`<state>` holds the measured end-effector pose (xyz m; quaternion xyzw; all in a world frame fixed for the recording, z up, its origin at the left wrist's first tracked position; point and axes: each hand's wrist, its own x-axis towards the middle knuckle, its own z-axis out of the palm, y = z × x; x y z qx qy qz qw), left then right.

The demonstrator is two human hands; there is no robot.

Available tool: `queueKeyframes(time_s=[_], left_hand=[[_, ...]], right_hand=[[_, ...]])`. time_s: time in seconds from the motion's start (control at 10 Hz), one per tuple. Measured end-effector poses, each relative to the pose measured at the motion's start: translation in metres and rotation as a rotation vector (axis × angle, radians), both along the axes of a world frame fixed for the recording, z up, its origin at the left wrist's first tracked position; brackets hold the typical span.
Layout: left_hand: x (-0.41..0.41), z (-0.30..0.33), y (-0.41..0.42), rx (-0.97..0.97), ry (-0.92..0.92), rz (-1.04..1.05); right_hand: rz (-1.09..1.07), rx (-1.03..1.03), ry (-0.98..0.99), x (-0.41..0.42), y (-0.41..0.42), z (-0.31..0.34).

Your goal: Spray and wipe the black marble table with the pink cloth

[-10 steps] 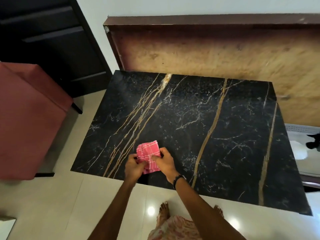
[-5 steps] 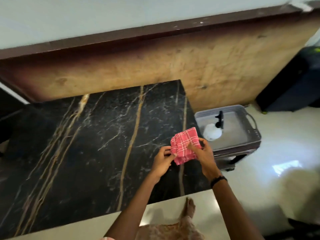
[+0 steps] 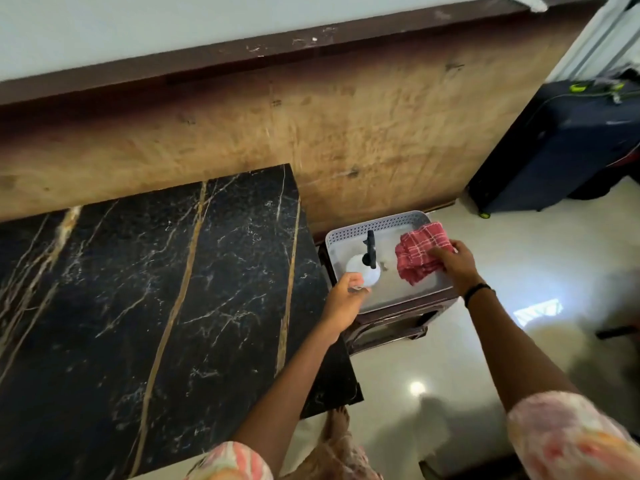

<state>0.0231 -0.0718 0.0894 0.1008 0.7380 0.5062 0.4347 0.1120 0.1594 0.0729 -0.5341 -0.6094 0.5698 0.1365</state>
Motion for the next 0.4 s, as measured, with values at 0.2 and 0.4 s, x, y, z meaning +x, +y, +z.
queueKeyframes(time_s=[0.2, 0.4], left_hand=[[-0.026, -0.006, -0.030, -0.051, 0.017, 0.102], [-0.054, -0.004, -0.097, -0.069, 0.007, 0.217]], right_hand=[[-0.108, 0.019, -0.303, 0.024, 0.036, -0.044], [0.134, 0.185, -0.283, 0.009, -0.035, -0.049]])
